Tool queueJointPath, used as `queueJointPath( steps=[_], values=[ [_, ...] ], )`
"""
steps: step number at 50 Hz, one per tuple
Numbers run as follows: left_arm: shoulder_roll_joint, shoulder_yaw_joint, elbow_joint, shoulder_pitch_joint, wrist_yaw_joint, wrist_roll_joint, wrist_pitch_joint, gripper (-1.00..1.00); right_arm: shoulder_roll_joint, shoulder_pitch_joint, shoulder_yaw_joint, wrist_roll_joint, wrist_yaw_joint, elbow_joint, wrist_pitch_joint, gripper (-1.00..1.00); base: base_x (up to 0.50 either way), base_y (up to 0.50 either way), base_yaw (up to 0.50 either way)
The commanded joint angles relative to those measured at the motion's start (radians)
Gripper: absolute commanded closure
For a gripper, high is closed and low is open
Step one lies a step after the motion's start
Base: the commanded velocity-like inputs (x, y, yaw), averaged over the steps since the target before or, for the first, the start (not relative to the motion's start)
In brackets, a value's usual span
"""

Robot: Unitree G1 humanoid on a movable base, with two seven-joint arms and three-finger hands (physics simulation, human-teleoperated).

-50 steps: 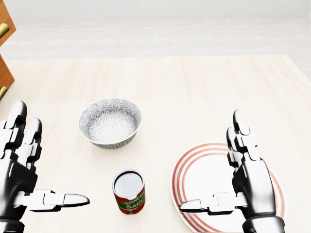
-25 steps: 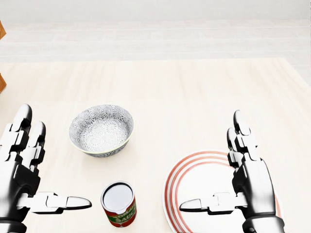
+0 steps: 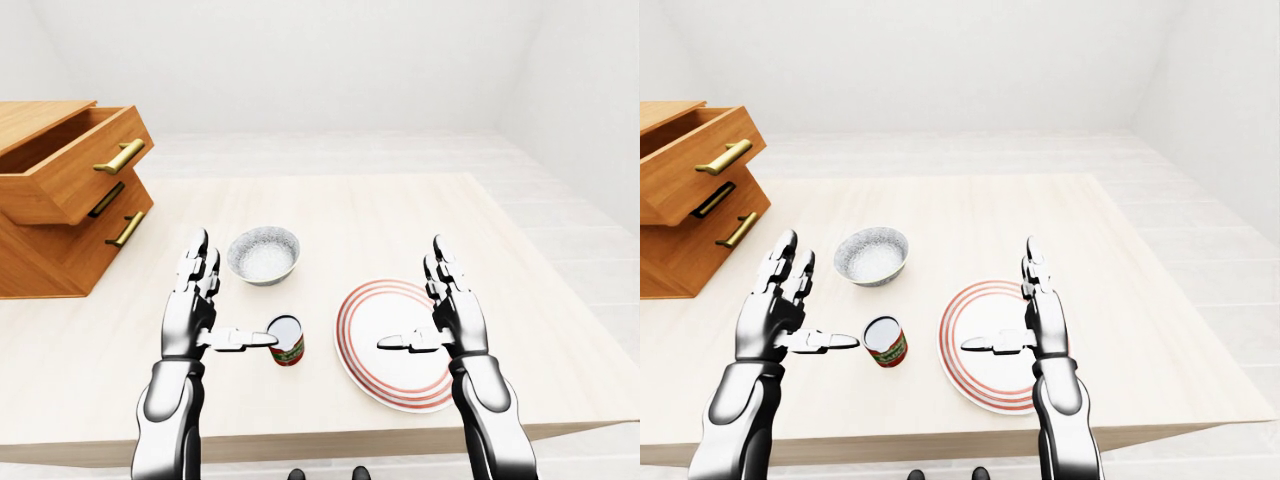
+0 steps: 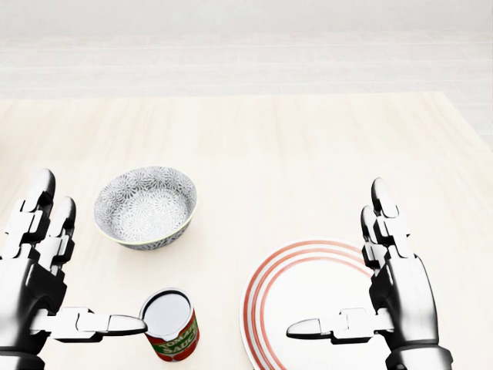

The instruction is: Put the bowl on the plate.

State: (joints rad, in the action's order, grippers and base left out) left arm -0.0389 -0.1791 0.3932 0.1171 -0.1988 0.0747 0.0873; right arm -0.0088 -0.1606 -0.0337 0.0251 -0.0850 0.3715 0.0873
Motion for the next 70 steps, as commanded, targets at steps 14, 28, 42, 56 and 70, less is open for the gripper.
queueJointPath(
  steps=[14, 28, 42, 56, 70],
  values=[
    [-0.005, 0.001, 0.0, -0.002, -0.006, -0.01, 0.0, -1.0, -0.002, -0.007, -0.004, 0.002, -0.002, 0.017, 0.0, -1.0, 0.0, 0.0, 0.0],
    [-0.071, 0.043, -0.104, -0.161, 0.066, -0.256, 0.0, -1.0, -0.002, -0.032, -0.028, -0.002, -0.012, 0.055, 0.0, -1.0, 0.0, 0.0, 0.0],
    [-0.114, 0.055, -0.084, -0.295, 0.067, -0.456, 0.0, -1.0, -0.001, -0.042, -0.053, -0.018, -0.031, 0.026, -0.029, -1.0, 0.0, 0.0, 0.0],
    [-0.156, 0.095, -0.188, -0.389, 0.084, -0.695, 0.0, -1.0, 0.002, -0.042, -0.048, -0.011, -0.039, 0.002, -0.061, -1.0, 0.0, 0.0, 0.0],
    [-0.172, 0.148, -0.499, -0.537, 0.188, -0.968, -0.001, -1.0, -0.004, -0.031, -0.066, -0.028, -0.056, -0.038, -0.086, -1.0, 0.0, 0.0, 0.0]
  ],
)
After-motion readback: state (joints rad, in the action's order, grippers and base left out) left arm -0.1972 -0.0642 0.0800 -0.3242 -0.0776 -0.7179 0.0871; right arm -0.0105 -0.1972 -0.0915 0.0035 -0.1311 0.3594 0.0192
